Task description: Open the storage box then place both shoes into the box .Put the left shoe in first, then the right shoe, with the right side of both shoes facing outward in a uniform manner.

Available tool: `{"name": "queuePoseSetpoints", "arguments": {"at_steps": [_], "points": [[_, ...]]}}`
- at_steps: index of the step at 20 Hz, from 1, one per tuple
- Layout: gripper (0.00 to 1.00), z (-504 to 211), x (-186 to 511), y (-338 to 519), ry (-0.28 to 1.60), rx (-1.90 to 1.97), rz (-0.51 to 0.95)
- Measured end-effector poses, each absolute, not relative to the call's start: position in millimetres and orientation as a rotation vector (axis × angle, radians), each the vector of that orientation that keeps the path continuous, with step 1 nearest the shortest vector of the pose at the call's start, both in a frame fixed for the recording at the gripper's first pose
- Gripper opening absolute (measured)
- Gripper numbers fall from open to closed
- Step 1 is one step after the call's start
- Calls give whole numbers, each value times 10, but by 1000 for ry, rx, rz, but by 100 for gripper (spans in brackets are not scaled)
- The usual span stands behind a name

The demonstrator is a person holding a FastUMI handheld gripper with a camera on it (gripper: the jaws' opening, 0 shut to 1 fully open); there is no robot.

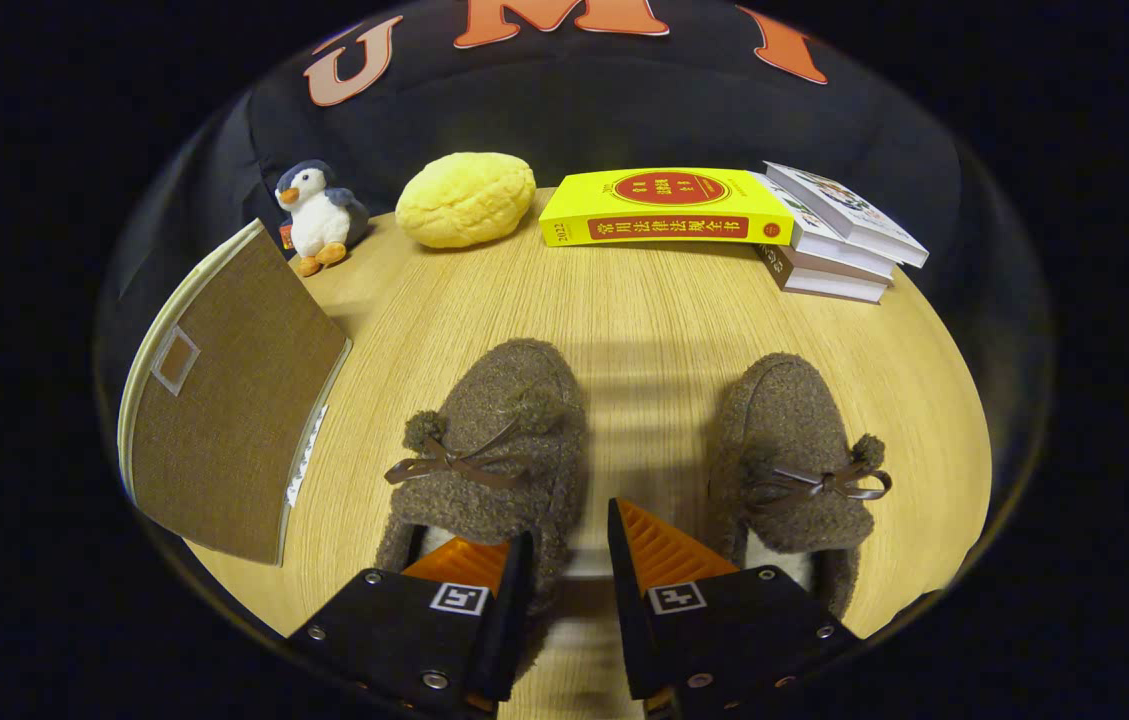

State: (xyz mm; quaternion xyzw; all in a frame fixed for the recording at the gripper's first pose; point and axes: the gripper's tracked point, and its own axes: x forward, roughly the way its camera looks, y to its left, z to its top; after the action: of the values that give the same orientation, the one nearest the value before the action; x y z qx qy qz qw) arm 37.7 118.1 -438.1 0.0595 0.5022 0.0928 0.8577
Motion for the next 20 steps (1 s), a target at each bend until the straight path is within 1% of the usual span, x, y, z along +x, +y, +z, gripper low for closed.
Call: {"name": "queuePoseSetpoints", "arguments": {"at_steps": [2,6,7,9,14,17,20], "points": [[38,-4423,404,1226,1059,129,206],[21,-4413,427,1247,1061,157,196],[8,-4380,411,1275,1065,179,210],[4,-4256,375,1368,1056,215,234],[4,-3809,377,1540,1027,246,229],[4,-3532,319,1632,1057,212,228],[4,-3186,359,1785,1045,232,219]]}}
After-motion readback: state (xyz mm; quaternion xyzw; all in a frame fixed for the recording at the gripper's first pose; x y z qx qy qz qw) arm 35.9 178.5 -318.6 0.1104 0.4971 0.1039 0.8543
